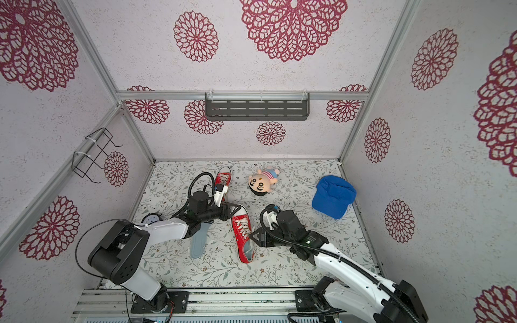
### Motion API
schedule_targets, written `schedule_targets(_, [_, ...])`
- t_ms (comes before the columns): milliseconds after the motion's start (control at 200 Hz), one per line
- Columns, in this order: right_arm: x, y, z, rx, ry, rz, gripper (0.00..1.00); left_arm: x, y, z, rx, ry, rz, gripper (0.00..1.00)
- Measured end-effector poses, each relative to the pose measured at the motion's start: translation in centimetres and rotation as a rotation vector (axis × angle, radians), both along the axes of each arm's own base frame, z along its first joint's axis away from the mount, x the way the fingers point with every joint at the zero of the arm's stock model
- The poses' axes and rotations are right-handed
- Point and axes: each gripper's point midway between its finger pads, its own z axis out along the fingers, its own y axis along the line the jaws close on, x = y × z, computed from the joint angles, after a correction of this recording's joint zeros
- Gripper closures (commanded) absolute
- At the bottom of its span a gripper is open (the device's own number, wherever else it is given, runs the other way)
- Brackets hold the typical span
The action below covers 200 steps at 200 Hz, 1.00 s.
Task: Remove the insole from the shoe
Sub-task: Untie the shoelace on the shoe.
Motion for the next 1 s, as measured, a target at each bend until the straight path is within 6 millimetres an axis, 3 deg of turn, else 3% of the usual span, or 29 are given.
schedule_targets(120, [-1.4, 0.8, -2.4, -0.047, 0.087, 0.009, 0.58, -0.1, 0.0, 0.2, 0.012, -0.007, 0.009, 1.00])
schedule_targets(255, [-1.3, 0.9, -4.6, -0.103, 0.155, -0.032, 0.58, -0.1, 0.1, -0.1, 0.026, -0.003, 0.019, 1.00])
schedule_targets(555, [-0.9, 0.8, -6.3, -0.147, 0.202, -0.077, 0.62, -0.3, 0.0, 0.2, 0.037, -0.016, 0.019, 1.00])
schedule_targets(1001, [-0.5, 0.3, -6.8, -0.205, 0.202, -0.098, 1.00, -0.4, 0.1, 0.5, 0.045, -0.025, 0.020, 1.00])
